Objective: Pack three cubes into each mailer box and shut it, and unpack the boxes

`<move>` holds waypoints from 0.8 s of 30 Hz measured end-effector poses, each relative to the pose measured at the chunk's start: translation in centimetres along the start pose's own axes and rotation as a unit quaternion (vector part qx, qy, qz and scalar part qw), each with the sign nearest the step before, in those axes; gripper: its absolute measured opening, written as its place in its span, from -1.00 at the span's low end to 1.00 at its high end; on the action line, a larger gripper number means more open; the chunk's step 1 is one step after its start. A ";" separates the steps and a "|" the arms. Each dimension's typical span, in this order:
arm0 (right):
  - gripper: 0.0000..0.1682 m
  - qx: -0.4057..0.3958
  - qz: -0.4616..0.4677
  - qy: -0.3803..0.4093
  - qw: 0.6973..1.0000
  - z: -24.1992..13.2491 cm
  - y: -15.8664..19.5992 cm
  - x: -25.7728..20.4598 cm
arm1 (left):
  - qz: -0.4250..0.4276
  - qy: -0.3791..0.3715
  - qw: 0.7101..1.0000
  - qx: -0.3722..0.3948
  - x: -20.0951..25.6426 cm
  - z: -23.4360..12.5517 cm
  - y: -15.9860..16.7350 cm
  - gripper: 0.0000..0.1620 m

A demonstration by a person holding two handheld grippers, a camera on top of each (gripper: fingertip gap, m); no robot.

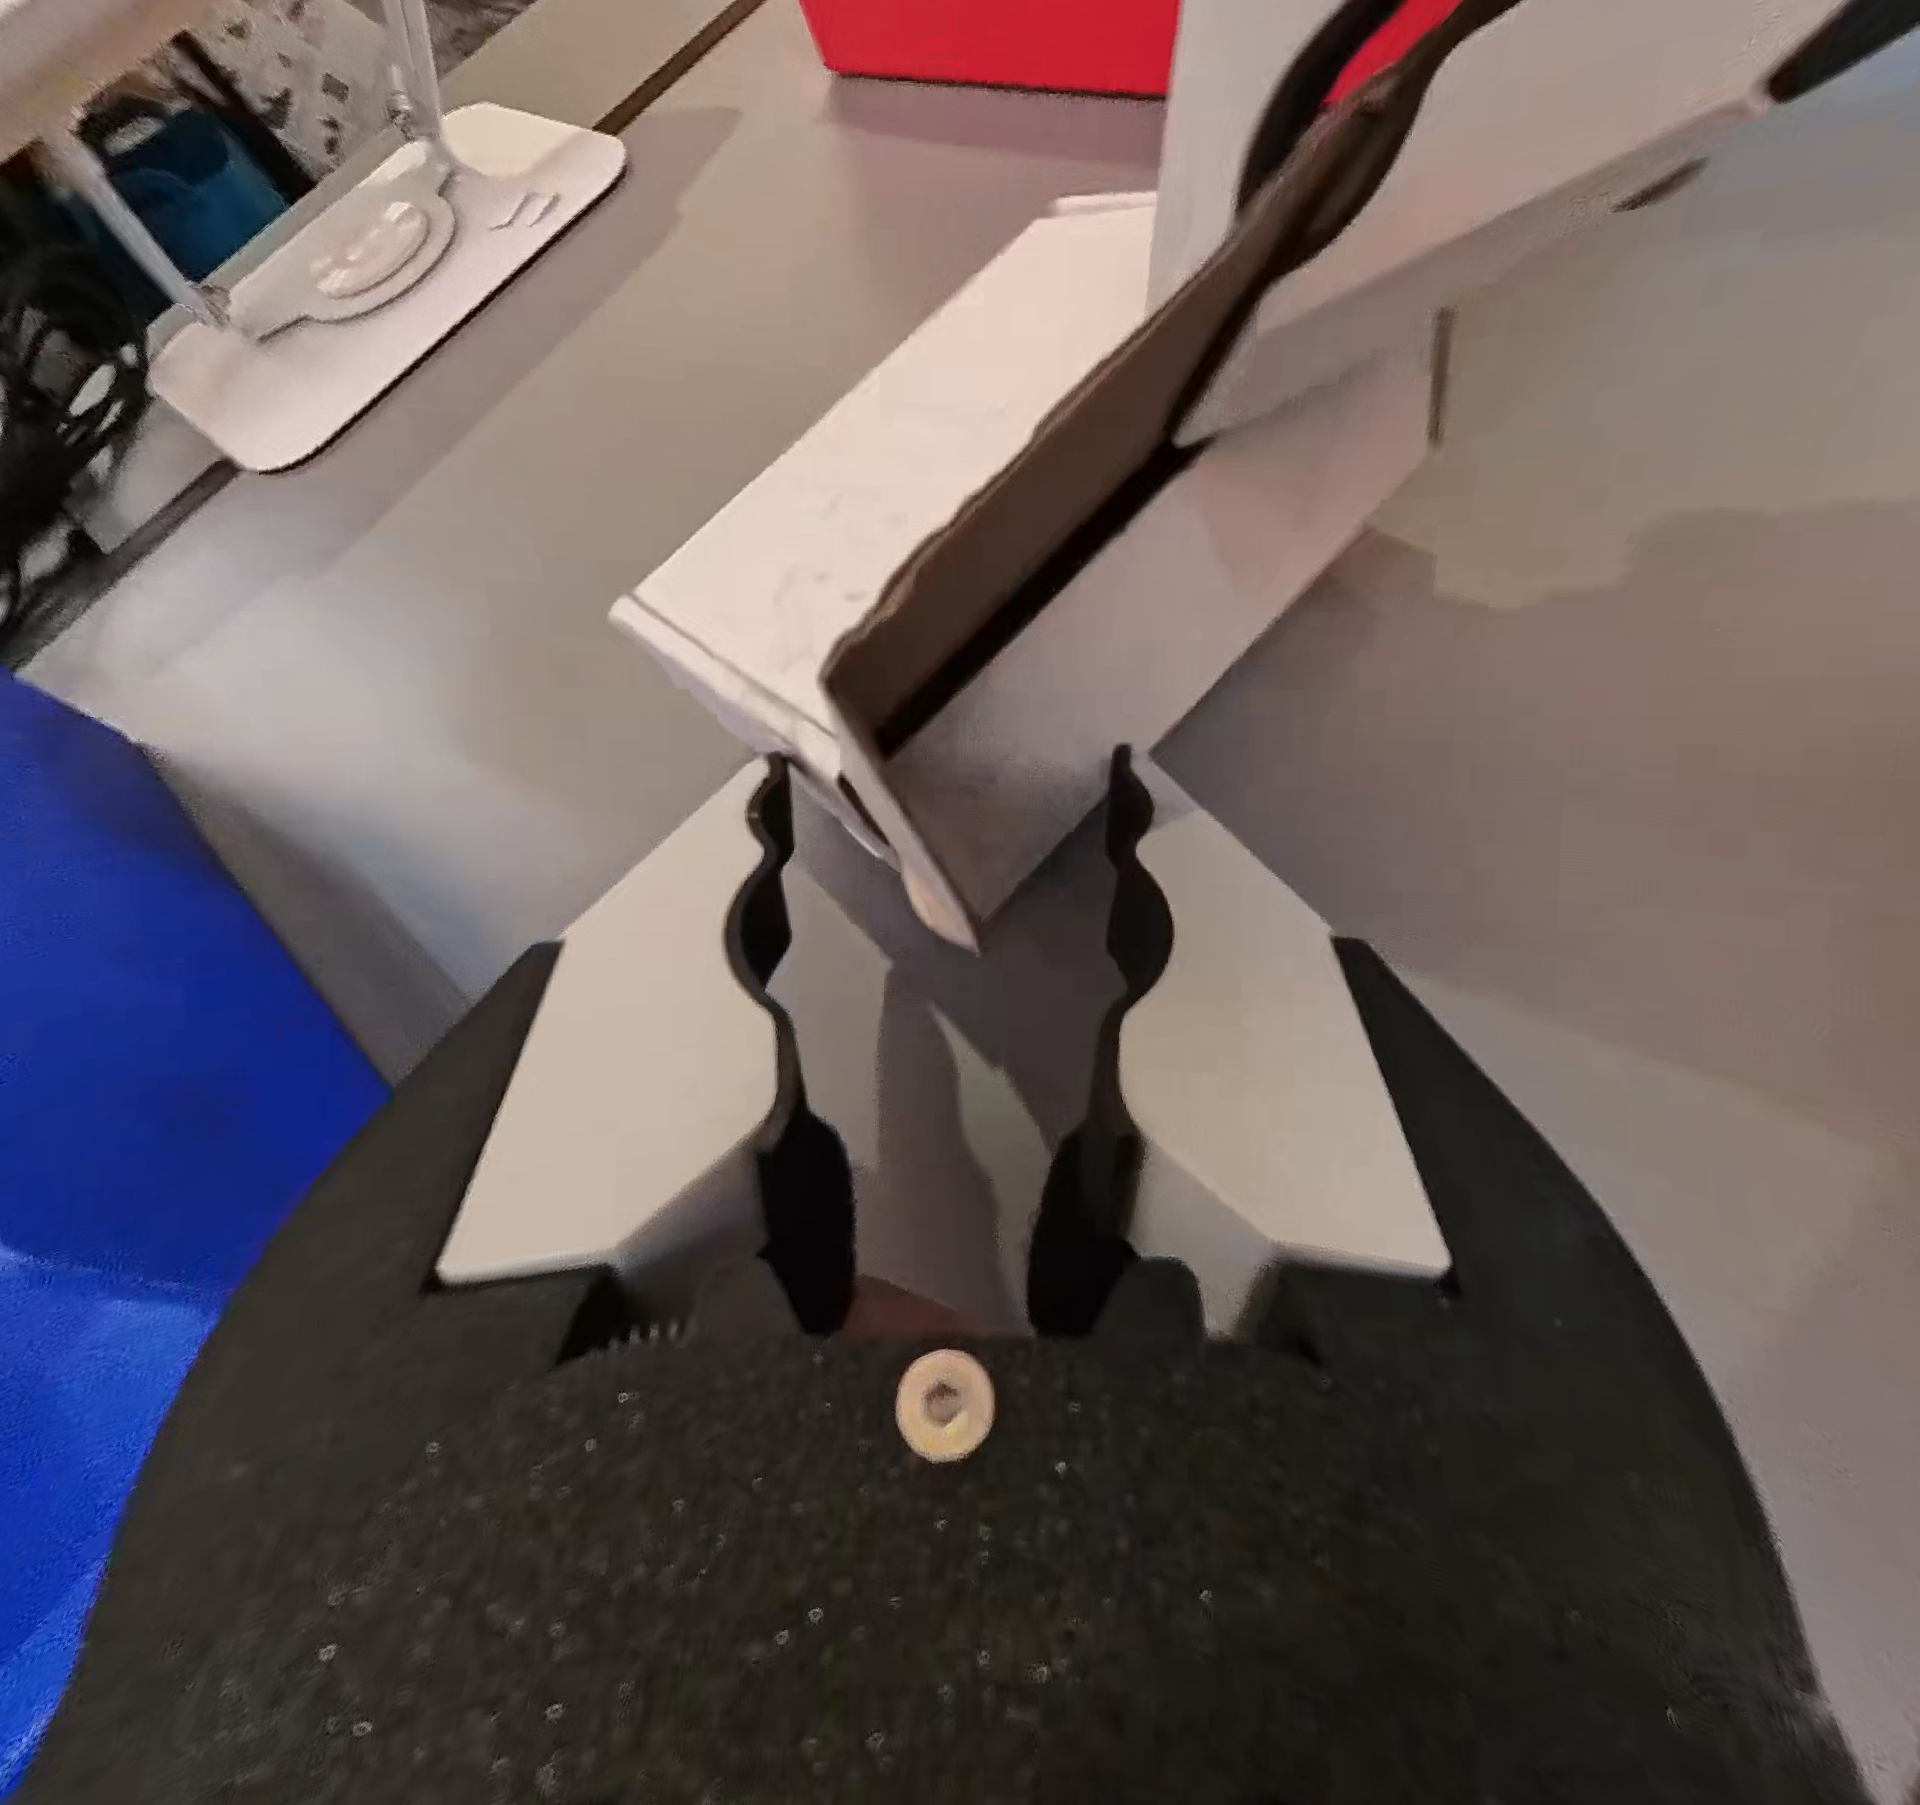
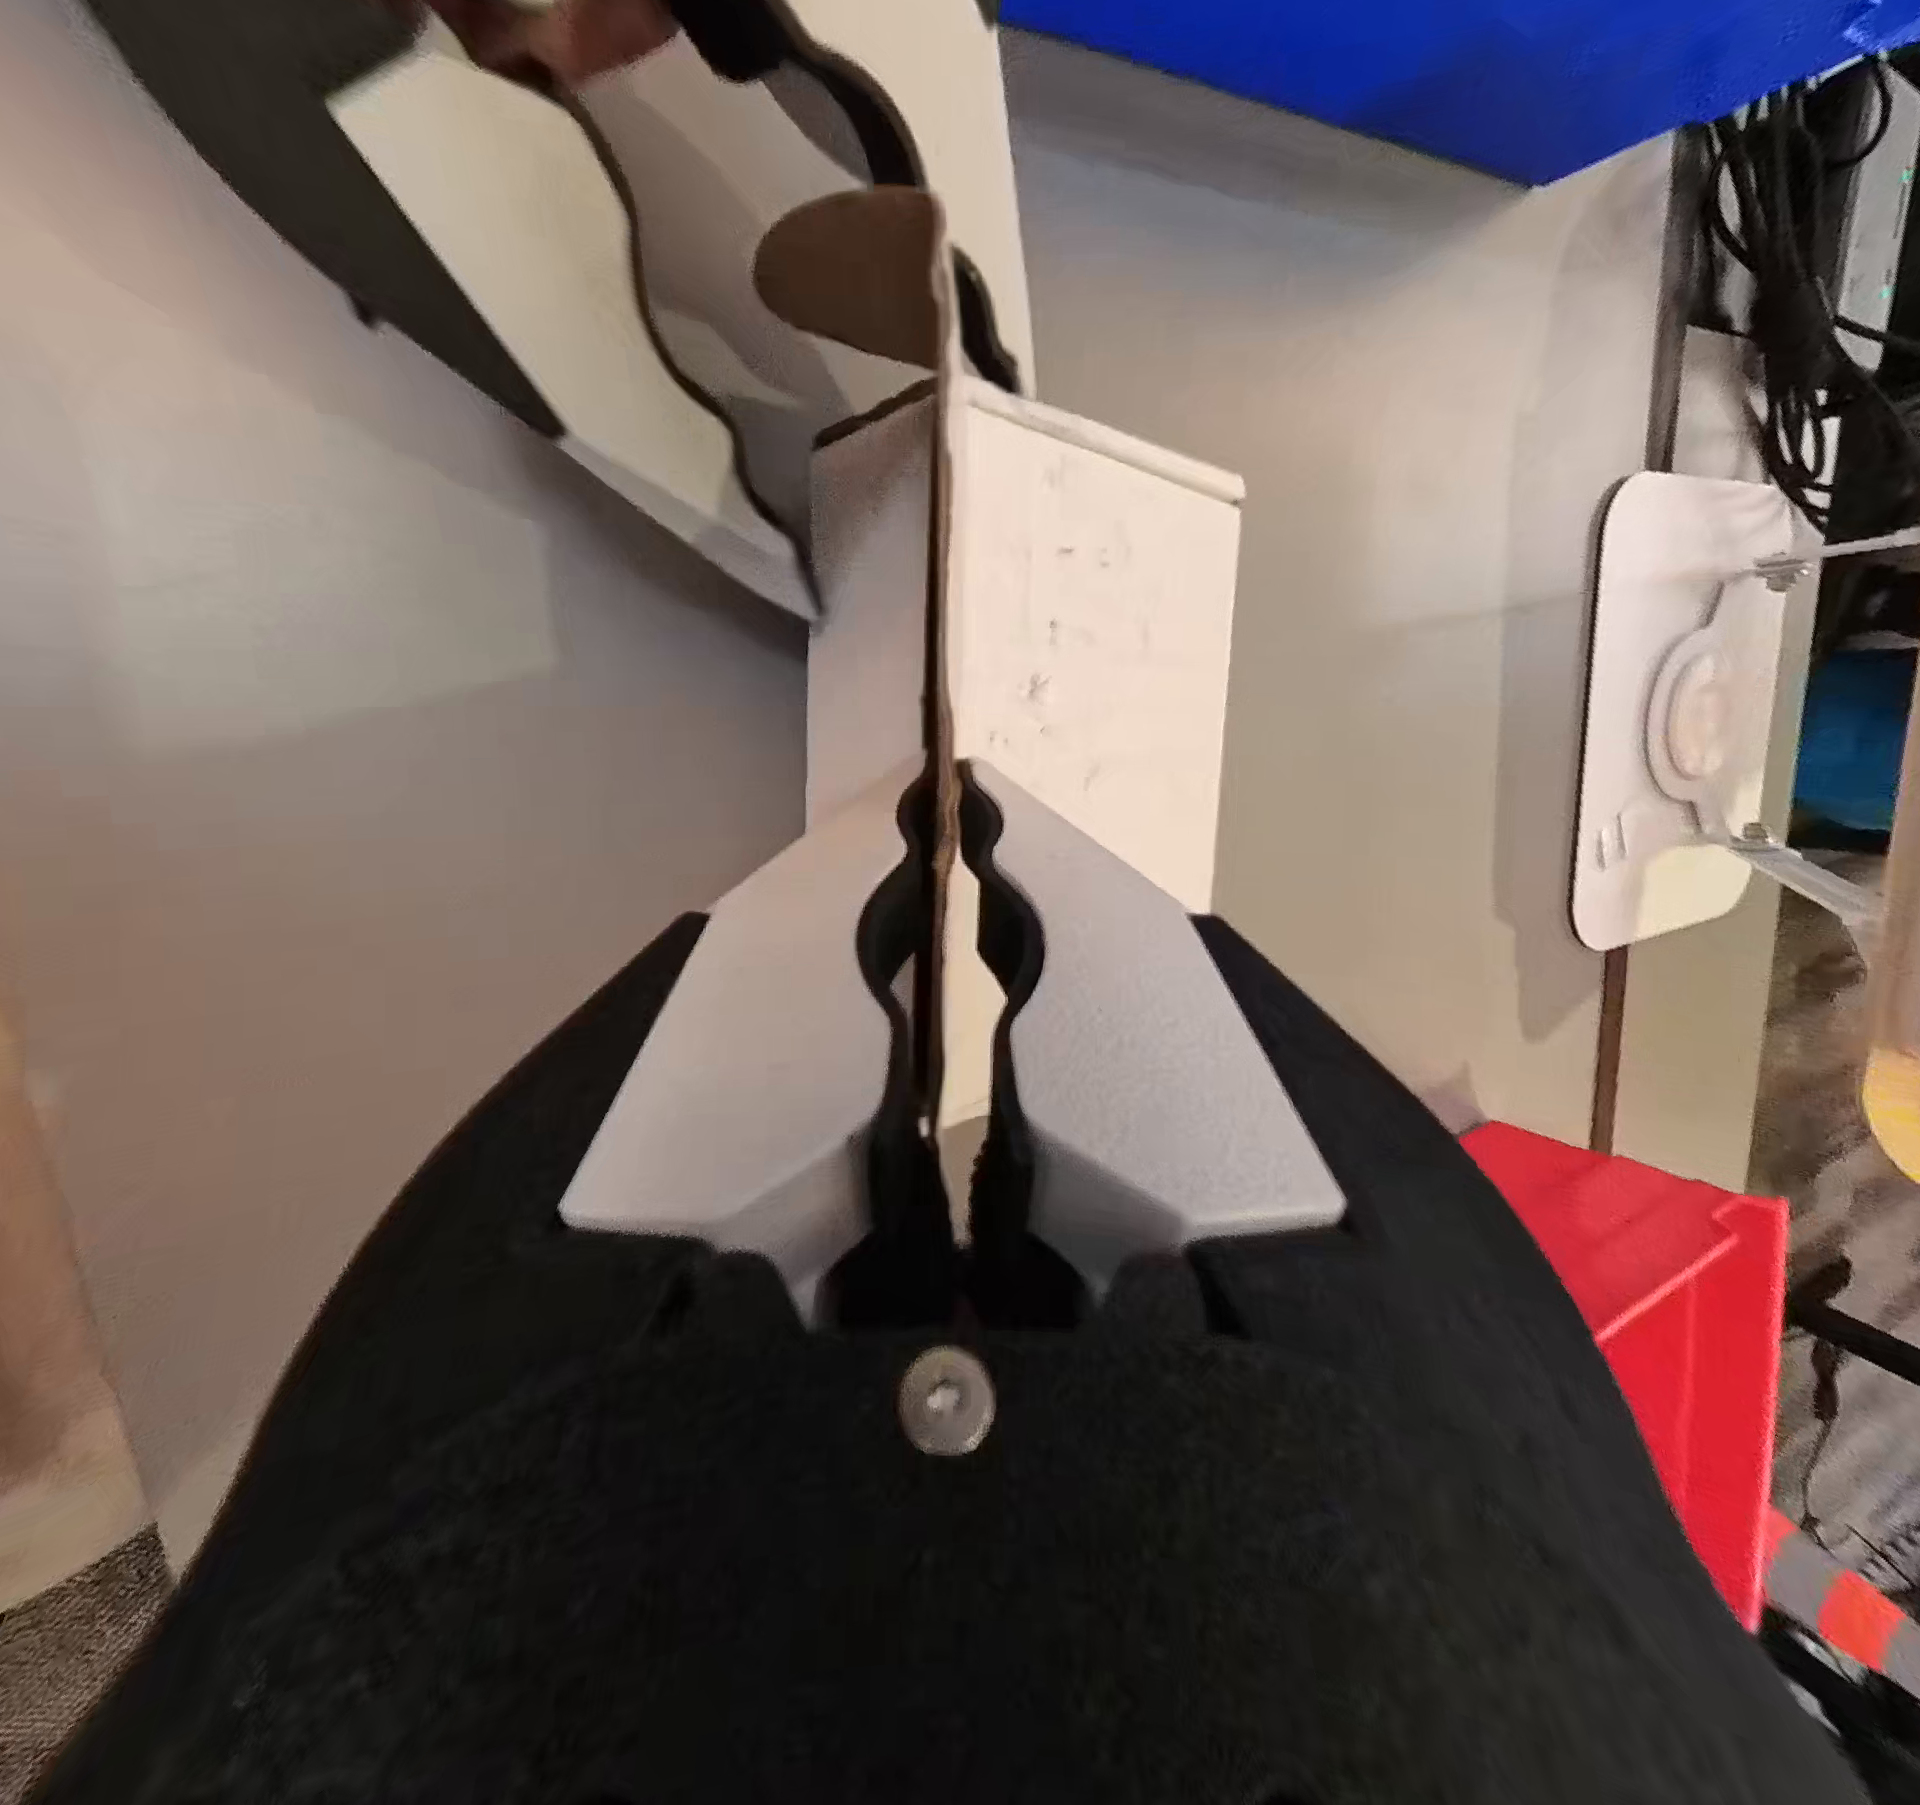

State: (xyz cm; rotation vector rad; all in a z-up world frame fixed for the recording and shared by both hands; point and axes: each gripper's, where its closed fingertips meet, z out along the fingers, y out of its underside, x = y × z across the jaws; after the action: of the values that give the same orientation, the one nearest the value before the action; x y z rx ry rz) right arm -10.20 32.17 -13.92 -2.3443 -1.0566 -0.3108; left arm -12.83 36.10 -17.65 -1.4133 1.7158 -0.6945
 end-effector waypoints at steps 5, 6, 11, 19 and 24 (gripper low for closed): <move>-0.98 0.021 -0.007 -0.010 1.000 -0.2 -0.5 0.7 | -0.011 -0.026 0.999 -0.039 -0.7 1.3 1.5 -0.45; -0.98 0.029 0.003 -0.013 0.999 -0.6 -0.6 1.1 | -0.007 -0.028 0.999 -0.037 -0.7 1.4 1.6 -0.47; -0.98 0.062 0.035 -0.008 0.997 -2.5 -0.8 3.8 | -0.012 -0.012 0.999 -0.032 -0.6 1.4 1.6 -0.52; -0.98 0.041 0.005 -0.012 0.999 -2.3 -0.8 4.5 | -0.025 -0.029 0.999 0.014 -1.5 -1.5 -0.8 -0.65; -0.98 0.037 0.004 -0.027 0.999 -2.0 -1.1 4.2 | -0.036 -0.028 0.999 0.028 -1.7 -1.2 -1.6 -0.99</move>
State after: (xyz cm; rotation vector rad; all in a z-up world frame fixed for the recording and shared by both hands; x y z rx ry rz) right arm -8.17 34.23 -10.11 -2.3020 -1.0665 -0.2042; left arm -12.87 37.27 -15.37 -1.4490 1.5978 -0.7303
